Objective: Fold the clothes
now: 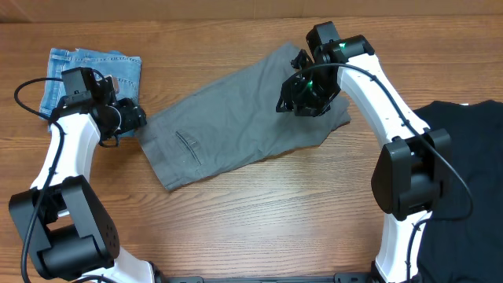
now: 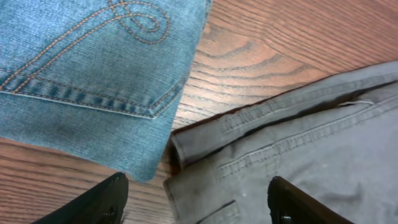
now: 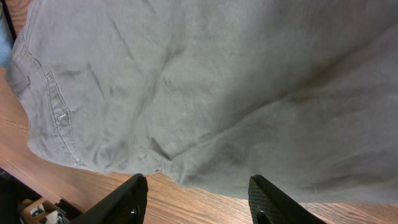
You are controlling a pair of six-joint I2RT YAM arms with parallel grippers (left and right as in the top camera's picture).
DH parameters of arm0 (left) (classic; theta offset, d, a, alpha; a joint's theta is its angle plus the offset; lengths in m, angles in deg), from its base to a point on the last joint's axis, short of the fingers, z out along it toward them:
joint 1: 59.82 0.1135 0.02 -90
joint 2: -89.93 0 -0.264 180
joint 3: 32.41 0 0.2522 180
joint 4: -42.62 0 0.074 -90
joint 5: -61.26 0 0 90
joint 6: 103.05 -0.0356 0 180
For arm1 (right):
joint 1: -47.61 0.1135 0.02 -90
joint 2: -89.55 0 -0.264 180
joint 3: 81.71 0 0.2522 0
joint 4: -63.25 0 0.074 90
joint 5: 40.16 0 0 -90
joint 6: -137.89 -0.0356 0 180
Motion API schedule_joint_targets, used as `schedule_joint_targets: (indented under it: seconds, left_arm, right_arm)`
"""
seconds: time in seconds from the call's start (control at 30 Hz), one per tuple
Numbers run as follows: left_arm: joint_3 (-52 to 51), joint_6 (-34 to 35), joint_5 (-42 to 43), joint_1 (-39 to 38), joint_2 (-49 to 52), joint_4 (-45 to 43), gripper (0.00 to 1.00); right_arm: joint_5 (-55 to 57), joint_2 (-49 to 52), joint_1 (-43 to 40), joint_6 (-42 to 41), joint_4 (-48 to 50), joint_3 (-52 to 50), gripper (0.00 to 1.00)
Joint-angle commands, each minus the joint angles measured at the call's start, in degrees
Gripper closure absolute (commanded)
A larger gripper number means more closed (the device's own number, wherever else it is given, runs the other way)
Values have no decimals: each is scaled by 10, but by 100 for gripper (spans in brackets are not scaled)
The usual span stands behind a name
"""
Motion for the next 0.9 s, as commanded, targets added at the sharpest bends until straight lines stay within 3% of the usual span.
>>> schedule_joint_targets:
  seconds: [0.0, 0.1, 0.23, 0.3, 0.33, 0.37, 0.4, 0.53, 0.6, 0.63, 0.7, 0.87]
  left_arm:
    - [-4, -13, -9, 3, 7, -4, 24]
    - [-4, -24, 26, 2, 7, 9, 28]
    - [-4, -38, 94, 2, 7, 53, 27]
    - [-4, -60, 139, 2, 7, 67, 35]
    - [-4, -66, 157, 2, 6, 73, 40]
    - [-3, -72, 175, 2, 4, 78, 44]
    - [1, -76, 199, 2, 1, 87, 45]
    - [24, -81, 252, 1, -19, 115, 45]
    - [41, -84, 264, -1, -37, 139, 44]
    - [46, -87, 264, -3, -46, 150, 44]
    - [48, -101, 263, -9, -67, 166, 43]
    - [48, -118, 219, -31, -85, 201, 41]
  right_arm:
    - [2, 3, 1, -2, 2, 12, 44]
    - [18, 3, 1, -3, 2, 12, 44]
    - [182, 3, -12, -110, -2, 12, 39]
    - [189, 3, -30, -111, 16, 12, 39]
    - [187, 3, -38, -105, 24, 12, 44]
    - [185, 6, -52, -98, 40, 12, 58]
    - [180, 7, -61, -92, 51, 11, 62]
    - [155, 26, -89, -68, 95, 6, 65]
    - [153, 39, -101, -61, 121, -4, 58]
    - [153, 49, -106, -57, 126, -4, 43]
    - [171, 68, -118, -55, 122, -4, 33]
    - [170, 90, -133, -27, 93, -5, 37]
